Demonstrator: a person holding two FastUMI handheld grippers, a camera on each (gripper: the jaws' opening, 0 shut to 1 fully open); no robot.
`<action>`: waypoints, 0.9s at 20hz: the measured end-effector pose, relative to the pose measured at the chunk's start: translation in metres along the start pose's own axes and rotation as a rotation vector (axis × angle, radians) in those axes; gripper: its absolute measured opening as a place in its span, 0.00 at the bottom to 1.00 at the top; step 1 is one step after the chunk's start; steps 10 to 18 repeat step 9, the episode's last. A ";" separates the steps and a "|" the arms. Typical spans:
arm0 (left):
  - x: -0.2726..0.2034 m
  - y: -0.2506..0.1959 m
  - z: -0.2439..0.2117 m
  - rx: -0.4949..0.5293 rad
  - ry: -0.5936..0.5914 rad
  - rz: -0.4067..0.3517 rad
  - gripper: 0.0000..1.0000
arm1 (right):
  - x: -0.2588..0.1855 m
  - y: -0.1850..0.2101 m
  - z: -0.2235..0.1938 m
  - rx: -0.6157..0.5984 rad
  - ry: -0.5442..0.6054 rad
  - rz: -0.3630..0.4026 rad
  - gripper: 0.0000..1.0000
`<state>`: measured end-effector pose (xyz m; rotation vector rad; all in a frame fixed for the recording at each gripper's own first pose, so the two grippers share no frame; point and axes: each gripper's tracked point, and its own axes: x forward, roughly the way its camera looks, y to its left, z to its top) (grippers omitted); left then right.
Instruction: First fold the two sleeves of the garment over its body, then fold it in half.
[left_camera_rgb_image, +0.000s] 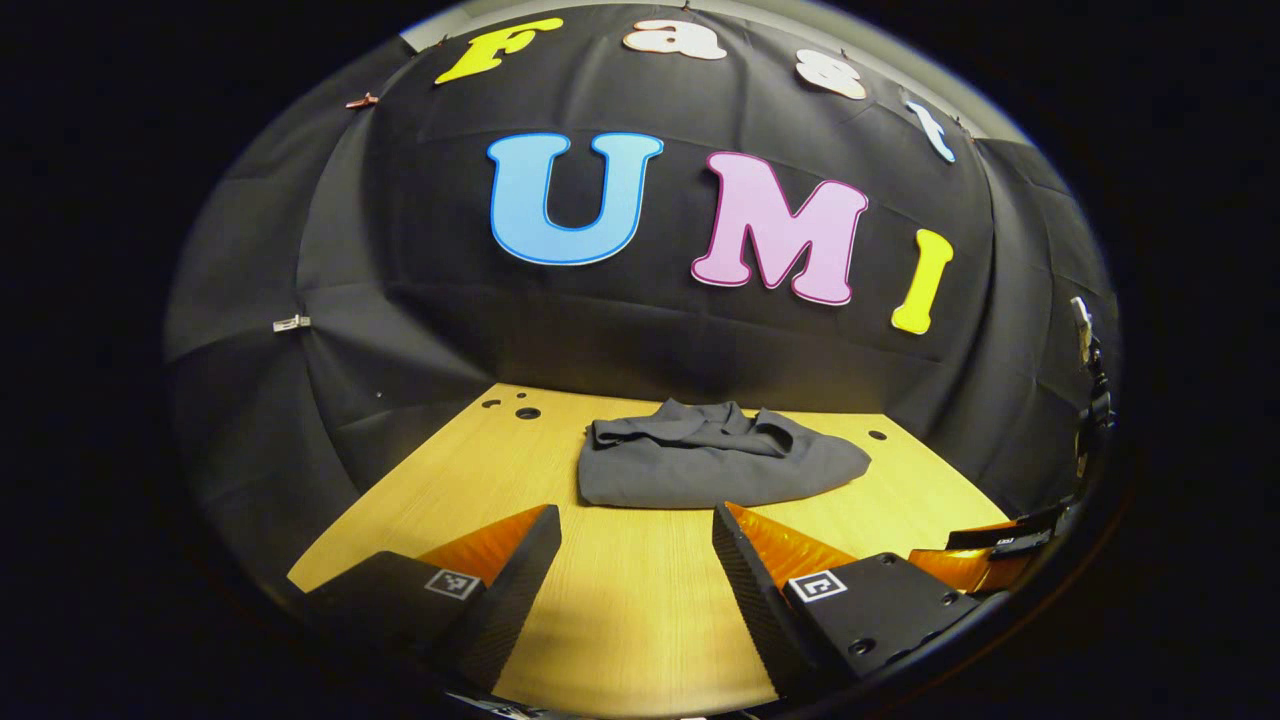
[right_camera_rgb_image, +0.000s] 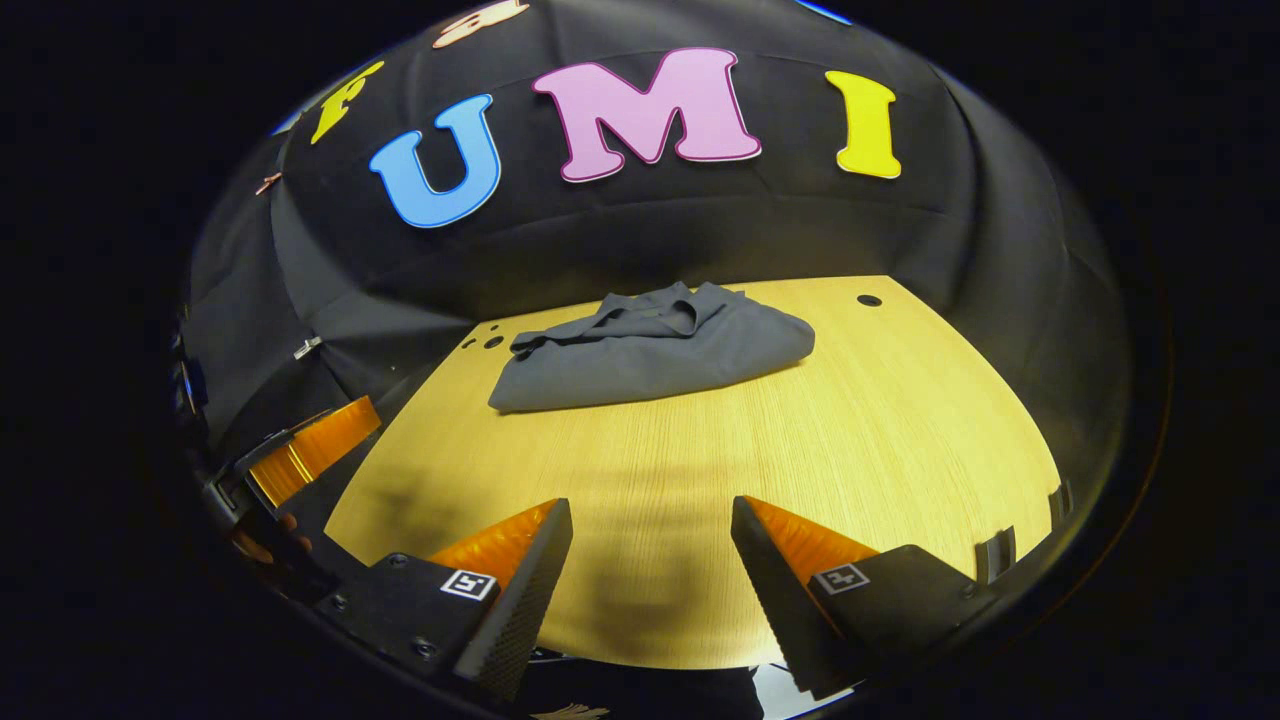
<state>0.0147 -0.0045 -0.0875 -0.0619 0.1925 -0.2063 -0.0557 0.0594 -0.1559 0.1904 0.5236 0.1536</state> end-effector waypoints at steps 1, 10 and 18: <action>0.003 0.000 -0.002 -0.004 0.007 0.002 0.96 | 0.001 -0.001 0.000 0.002 0.002 -0.002 0.99; 0.011 -0.008 0.002 0.023 0.002 -0.015 0.96 | 0.008 -0.003 0.003 0.001 0.005 -0.004 0.99; 0.011 -0.008 0.002 0.023 0.002 -0.015 0.96 | 0.008 -0.003 0.003 0.001 0.005 -0.004 0.99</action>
